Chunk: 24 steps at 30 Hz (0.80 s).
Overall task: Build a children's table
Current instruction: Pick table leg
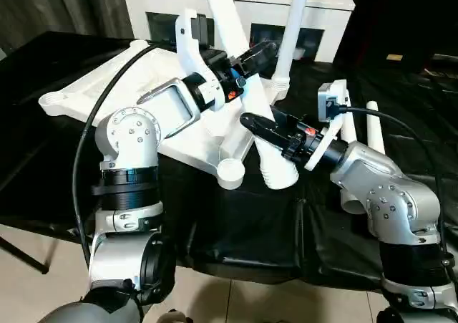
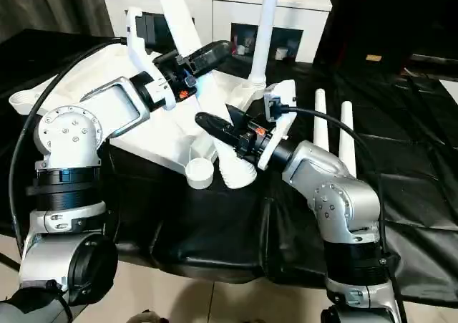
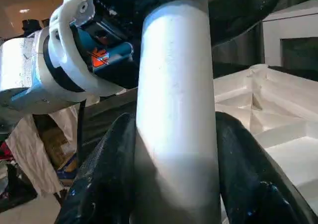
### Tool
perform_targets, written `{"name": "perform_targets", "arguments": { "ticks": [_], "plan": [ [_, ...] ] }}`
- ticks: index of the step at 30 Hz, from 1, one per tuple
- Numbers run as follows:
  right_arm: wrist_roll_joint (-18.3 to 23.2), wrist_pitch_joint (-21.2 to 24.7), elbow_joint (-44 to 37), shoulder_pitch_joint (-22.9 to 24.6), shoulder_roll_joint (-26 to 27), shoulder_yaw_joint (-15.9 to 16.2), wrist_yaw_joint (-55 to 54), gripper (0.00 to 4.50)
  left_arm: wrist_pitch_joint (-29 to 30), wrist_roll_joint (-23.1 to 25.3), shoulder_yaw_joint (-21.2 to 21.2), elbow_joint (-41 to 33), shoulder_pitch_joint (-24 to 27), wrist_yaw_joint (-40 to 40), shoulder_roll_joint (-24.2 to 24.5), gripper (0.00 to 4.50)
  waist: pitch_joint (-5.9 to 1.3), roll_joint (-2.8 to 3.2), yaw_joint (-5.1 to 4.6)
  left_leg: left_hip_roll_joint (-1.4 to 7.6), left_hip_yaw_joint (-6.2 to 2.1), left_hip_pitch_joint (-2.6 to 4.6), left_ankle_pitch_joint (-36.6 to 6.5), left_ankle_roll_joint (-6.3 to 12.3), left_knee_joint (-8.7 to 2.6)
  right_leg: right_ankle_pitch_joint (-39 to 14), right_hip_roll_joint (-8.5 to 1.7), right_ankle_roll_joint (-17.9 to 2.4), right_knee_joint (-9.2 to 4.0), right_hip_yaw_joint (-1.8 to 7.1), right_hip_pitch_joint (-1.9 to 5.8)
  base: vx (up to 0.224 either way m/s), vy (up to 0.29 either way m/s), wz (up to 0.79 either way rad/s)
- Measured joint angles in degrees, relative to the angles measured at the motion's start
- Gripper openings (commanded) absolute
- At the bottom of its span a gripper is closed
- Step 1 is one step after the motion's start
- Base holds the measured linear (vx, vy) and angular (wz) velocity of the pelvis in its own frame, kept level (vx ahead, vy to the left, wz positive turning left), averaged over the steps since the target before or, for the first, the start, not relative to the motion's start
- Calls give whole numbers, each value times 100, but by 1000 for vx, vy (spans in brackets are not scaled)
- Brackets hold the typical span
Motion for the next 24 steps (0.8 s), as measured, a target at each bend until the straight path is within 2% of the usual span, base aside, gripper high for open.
{"name": "perform_targets", "arguments": {
  "ticks": [10, 15, 16, 17, 20, 22, 24],
  "plan": [
    [-53, -46, 21, 0, -13, 77, -8, 180, -74, 29, -214, -71, 33, -156, 193, 190, 0, 0, -1, 0, 0, 0, 0, 0, 0, 0, 0, 0, 0, 0, 0, 0, 0, 0],
    [-128, -134, 40, -1, -21, 130, -8, 180, -144, 50, -307, -70, 42, -227, 263, 183, 0, 0, -1, 0, -1, 1, 0, 0, 0, 1, 0, 0, 1, 0, 0, 0, 0, 0],
    [-147, -158, 54, -2, -21, 141, -8, 236, -182, 75, -343, -69, 48, -251, 276, 183, 0, 0, -1, 0, 0, 0, 0, 0, 0, 1, 0, 0, 2, 0, 0, 0, 0, 0],
    [-182, -160, 61, -3, -21, 156, -10, 250, -206, 97, -408, -69, 51, -262, 310, 183, 0, 0, -1, 0, -1, 1, 0, 0, 0, 1, 0, 0, 2, 0, 0, 0, 0, 0],
    [-242, -178, 70, -4, -36, 178, -24, 258, -367, 352, -554, -69, 54, -257, 476, 182, 0, 0, -11, 0, -1, 0, 0, -1, 0, 1, 0, 0, 3, 0, 0, 0, 0, 0],
    [-314, -268, 72, -19, -87, 241, -55, 292, -539, 601, -651, -66, 57, -175, 554, 182, 0, 0, -11, 0, -1, 2, 0, -1, 0, 1, 0, 0, 4, 1, 0, 0, 0, 0],
    [-644, -437, 77, -132, -164, 430, -177, 301, -761, 899, -833, -41, 61, -81, 651, 181, 0, 0, -15, 0, -2, 1, 1, -2, 1, 3, 0, 4, 5, 1, 0, 0, 0, 0]
  ]
}}
